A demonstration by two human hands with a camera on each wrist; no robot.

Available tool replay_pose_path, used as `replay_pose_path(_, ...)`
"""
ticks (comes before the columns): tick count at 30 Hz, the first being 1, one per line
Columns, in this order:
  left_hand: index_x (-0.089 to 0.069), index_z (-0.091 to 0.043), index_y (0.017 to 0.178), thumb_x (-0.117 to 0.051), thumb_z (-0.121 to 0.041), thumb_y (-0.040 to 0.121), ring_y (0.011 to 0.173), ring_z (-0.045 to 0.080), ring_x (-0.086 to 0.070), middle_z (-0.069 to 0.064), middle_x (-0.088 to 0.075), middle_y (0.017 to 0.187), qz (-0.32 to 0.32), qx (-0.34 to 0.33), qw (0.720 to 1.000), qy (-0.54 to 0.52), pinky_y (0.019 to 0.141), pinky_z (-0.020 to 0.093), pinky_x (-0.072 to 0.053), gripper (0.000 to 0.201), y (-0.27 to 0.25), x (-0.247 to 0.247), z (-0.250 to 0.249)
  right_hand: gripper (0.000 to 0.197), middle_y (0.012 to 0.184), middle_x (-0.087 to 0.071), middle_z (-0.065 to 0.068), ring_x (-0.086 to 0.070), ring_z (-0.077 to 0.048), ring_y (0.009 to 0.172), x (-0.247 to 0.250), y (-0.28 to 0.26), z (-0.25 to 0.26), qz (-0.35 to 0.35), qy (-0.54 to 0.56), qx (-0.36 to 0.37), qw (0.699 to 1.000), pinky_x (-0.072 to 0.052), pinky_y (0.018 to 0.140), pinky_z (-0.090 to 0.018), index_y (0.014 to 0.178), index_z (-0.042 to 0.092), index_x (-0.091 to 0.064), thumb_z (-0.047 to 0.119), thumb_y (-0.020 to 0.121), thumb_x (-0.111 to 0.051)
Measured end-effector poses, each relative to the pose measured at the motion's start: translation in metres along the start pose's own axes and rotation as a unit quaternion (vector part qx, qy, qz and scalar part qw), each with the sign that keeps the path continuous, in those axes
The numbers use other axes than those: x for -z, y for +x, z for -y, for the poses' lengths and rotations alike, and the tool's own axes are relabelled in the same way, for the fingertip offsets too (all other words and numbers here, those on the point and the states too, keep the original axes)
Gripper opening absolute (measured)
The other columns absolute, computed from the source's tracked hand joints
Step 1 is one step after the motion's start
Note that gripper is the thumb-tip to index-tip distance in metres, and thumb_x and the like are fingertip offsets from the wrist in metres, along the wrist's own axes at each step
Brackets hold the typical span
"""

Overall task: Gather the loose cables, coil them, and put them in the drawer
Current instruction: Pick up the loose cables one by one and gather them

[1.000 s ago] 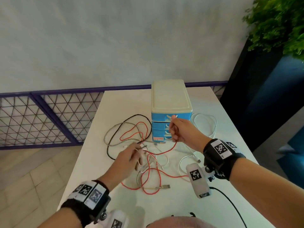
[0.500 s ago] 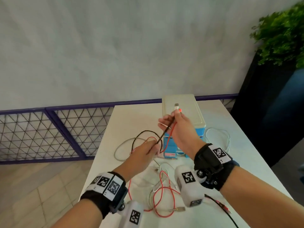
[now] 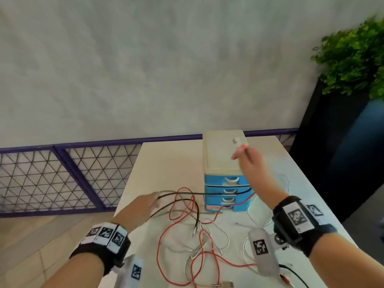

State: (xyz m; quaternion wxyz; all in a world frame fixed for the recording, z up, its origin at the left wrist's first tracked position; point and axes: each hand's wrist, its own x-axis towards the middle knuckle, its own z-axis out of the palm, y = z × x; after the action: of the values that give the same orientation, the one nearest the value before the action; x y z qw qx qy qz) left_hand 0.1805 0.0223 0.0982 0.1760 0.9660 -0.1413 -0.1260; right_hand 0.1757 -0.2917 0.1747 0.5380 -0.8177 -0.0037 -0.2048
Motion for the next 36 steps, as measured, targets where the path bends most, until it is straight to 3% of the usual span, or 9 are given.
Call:
replay_pose_path(2,-0.048,-0.031,0.088,-0.036,-0.037,0.1,0.065,0.011,-0.053,-0.01,-0.055,0.073,-0.029,-0.078,0.997,0.01,0.064,0.03,-0.049,0.018,0.01,0.014,-0.045,0.019,0.075,-0.056,0.01,-0.051,0.004,0.061,-0.029,-0.011,0.008,0.157,-0.043,-0.003,0.987,-0.042,0.062,-0.017,0.096,0.021,-0.065,0.036,0.096,-0.053)
replay_pose_path(4,-0.056,-0.027,0.098,-0.037,-0.036,0.1,0.076,0.009,-0.057,-0.012,-0.062,0.085,-0.071,-0.138,0.988,-0.002,0.074,0.033,-0.05,0.021,0.011,0.03,-0.086,0.038,0.095,-0.059,0.013,-0.06,-0.006,0.087,-0.051,-0.019,0.012,0.244,-0.096,-0.003,0.965,-0.048,0.081,-0.024,0.12,0.021,-0.062,0.046,0.093,-0.054)
replay_pose_path(9,-0.065,-0.029,0.087,-0.04,-0.036,0.099,0.055,0.004,-0.042,-0.014,-0.049,0.059,-0.077,-0.15,0.967,-0.193,0.056,0.02,-0.036,0.028,0.006,0.049,-0.103,0.051,0.059,-0.052,0.003,-0.045,-0.008,0.052,-0.053,-0.013,0.033,0.285,-0.135,-0.013,0.949,-0.033,0.053,-0.023,0.076,0.014,-0.067,0.058,0.092,-0.046)
replay_pose_path(15,-0.06,-0.016,0.078,-0.051,-0.026,0.096,0.048,0.0,-0.041,-0.012,-0.051,0.05,-0.088,-0.116,0.95,-0.276,0.049,0.013,-0.035,0.023,0.001,0.041,-0.074,0.054,0.051,-0.038,0.004,-0.034,-0.009,0.045,-0.041,-0.004,0.033,0.345,-0.184,0.014,0.92,-0.028,0.049,-0.024,0.057,0.018,-0.047,0.061,0.088,-0.051)
replay_pose_path(21,-0.053,-0.018,0.072,-0.042,-0.031,0.1,0.055,0.005,-0.044,-0.009,-0.046,0.058,-0.028,-0.048,0.978,-0.203,0.059,0.019,-0.039,0.033,-0.006,0.012,-0.025,0.049,0.051,-0.03,0.006,-0.026,-0.007,0.042,-0.023,0.019,0.029,0.123,-0.059,-0.032,0.99,-0.023,0.046,-0.025,0.058,0.019,-0.036,0.048,0.089,-0.059)
replay_pose_path(26,-0.052,-0.023,0.076,-0.04,-0.03,0.097,0.085,0.02,-0.059,-0.005,-0.061,0.084,0.111,0.042,0.992,-0.039,0.084,0.033,-0.045,0.025,-0.016,-0.037,0.05,0.051,0.053,-0.023,0.005,-0.02,-0.005,0.041,0.0,0.027,0.023,-0.041,0.028,-0.037,0.998,-0.02,0.044,-0.023,0.057,0.02,-0.026,0.038,0.094,-0.055)
replay_pose_path(28,-0.05,-0.021,0.079,-0.038,-0.027,0.099,0.086,0.017,-0.058,-0.004,-0.062,0.088,0.135,0.058,0.988,-0.041,0.081,0.028,-0.043,0.024,-0.02,-0.042,0.058,0.05,0.054,-0.023,0.004,-0.021,-0.005,0.04,0.006,0.028,0.023,-0.069,0.032,-0.028,0.997,-0.017,0.04,-0.019,0.057,0.02,-0.026,0.037,0.095,-0.054)
replay_pose_path(32,-0.044,-0.015,0.071,-0.035,-0.008,0.1,0.066,0.022,-0.052,0.002,-0.052,0.068,0.011,0.07,0.988,-0.138,0.068,0.034,-0.044,0.03,-0.012,-0.022,0.038,0.05,0.054,-0.023,0.005,-0.022,-0.005,0.042,0.006,0.025,0.018,-0.122,0.025,-0.031,0.992,-0.018,0.044,-0.022,0.057,0.019,-0.026,0.035,0.097,-0.051)
replay_pose_path(36,-0.057,-0.016,0.091,-0.034,-0.025,0.102,0.053,0.015,-0.046,-0.001,-0.048,0.062,-0.168,0.072,0.966,-0.183,0.051,0.025,-0.039,0.028,0.006,0.026,-0.014,0.042,0.054,-0.035,0.006,-0.031,-0.01,0.049,-0.006,0.021,0.011,-0.075,-0.032,-0.037,0.996,-0.027,0.052,-0.028,0.061,0.019,-0.038,0.037,0.094,-0.054)
